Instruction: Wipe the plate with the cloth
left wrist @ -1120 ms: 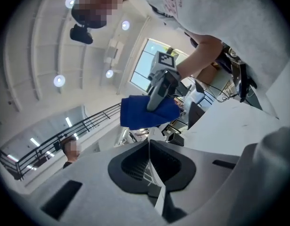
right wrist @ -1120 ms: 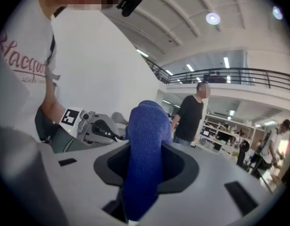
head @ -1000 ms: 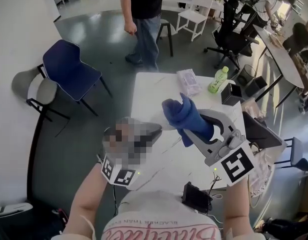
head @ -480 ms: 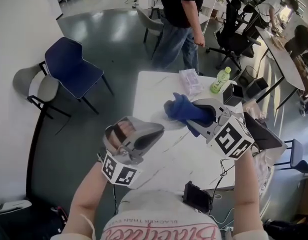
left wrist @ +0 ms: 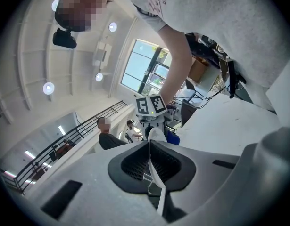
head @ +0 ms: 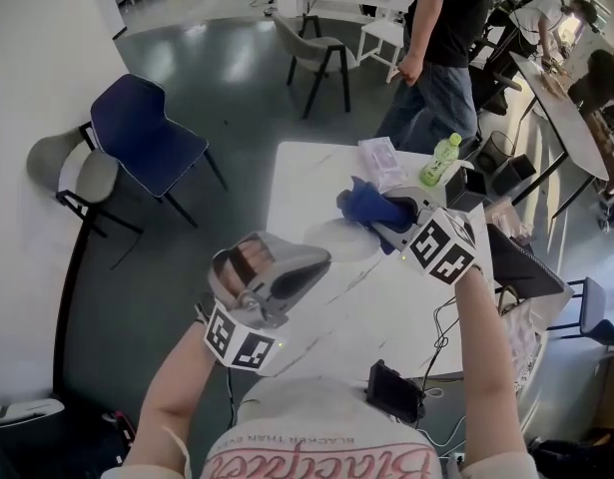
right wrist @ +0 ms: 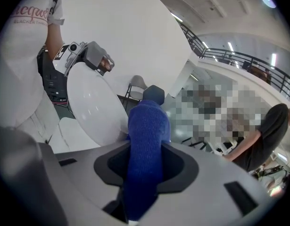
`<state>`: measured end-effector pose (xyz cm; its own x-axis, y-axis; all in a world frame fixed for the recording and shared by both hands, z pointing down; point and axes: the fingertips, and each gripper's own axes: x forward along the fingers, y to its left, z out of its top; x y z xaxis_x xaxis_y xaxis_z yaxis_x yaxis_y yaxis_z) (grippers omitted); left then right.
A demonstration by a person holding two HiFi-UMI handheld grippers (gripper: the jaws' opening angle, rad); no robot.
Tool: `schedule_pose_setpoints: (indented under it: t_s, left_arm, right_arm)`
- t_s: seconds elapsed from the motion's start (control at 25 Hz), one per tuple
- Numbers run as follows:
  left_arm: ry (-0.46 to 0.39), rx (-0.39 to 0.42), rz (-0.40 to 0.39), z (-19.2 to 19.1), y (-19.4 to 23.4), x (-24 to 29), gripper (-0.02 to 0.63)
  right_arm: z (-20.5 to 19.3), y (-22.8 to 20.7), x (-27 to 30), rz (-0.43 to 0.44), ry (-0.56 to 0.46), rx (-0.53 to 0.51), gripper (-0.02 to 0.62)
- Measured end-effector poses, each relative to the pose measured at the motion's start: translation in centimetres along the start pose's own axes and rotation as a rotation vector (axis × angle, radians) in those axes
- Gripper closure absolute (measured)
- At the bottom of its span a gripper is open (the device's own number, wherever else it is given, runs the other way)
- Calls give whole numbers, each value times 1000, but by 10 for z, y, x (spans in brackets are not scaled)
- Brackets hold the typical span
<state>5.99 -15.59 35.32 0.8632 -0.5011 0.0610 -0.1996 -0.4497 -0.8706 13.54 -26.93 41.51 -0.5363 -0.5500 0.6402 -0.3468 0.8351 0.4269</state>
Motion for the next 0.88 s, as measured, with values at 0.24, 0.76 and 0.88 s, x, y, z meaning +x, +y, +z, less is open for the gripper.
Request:
schedule_pose_setpoints:
  t_s: [0.24, 0.76, 0.88]
  left_arm:
    - [20, -1, -14, -10, -3, -5, 595]
    - [4, 73, -76, 8, -15, 4, 595]
    - [6, 104, -99, 10, -21, 5, 595]
  right_arm:
    - [41, -2, -28, -15, -54, -62, 471]
    - [125, 56, -71, 333, -227, -100, 471]
    - [121, 64, -55, 374, -183, -114, 471]
